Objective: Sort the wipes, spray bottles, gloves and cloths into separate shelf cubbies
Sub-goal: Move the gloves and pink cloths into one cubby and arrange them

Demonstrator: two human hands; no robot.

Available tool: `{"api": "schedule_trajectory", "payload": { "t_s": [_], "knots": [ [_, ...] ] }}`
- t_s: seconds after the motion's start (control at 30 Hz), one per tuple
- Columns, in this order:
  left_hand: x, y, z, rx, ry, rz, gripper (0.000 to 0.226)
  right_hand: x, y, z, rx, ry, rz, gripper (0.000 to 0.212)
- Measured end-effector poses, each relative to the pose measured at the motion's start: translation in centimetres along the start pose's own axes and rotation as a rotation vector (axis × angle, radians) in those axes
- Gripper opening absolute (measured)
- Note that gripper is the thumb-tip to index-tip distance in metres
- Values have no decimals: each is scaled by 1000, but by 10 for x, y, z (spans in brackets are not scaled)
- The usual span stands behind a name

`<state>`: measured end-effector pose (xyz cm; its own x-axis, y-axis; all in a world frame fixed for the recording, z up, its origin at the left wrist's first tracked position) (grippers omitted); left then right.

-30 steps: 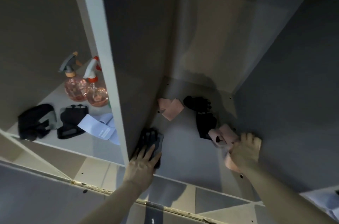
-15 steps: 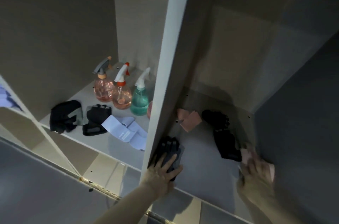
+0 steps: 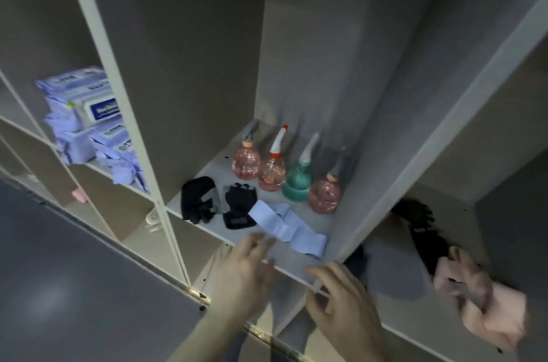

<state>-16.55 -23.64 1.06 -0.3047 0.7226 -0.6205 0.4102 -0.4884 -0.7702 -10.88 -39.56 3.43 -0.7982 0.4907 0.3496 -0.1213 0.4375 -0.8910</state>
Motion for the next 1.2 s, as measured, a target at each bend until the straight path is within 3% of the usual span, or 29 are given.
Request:
{"api": "schedule_trajectory", "payload": {
  "t_s": [0.13,0.27,0.43,0.63,0.8,0.93,1.03,1.13,1.2],
  "knots": [
    [79,-68,-24,-106,-177,-55,40,40,54,-51,121,32,-185,42],
    [139,-98,-40,-88,-384,44,44,47,115,-95,151,181,-437,35],
    [183,-104,-61,-53,-484,290,39,59,168,-154,281,150,-400,41],
    [215,-94,-77,-56,-592,381,38,71,214,-212,370,-57,-170,55],
    [231,-80,-89,3,-670,435,36,68,269,-218,650,-187,165,79],
    [242,-77,-89,42,-702,436,32,77,266,-215,466,-268,344,52],
    [244,-76,-94,68,-708,419,31,73,254,-217,325,-244,150,27],
    [234,-76,-108,100,-638,421,32,45,237,-234,283,84,-257,22],
    [220,-77,-119,137,-555,419,46,35,222,-246,349,280,-538,23]
  ]
}}
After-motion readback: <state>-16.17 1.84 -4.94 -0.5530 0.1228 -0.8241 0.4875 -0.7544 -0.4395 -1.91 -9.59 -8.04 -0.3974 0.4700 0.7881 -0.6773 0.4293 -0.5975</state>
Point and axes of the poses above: each hand's wrist, its own z-axis away from the middle knuckle, its own y-axis out of the palm, x = y × z, the point moved 8 cm from there along -z, towards the middle knuckle, and after that the axes turned 8 degrees about -y, right-handed, at the moved point
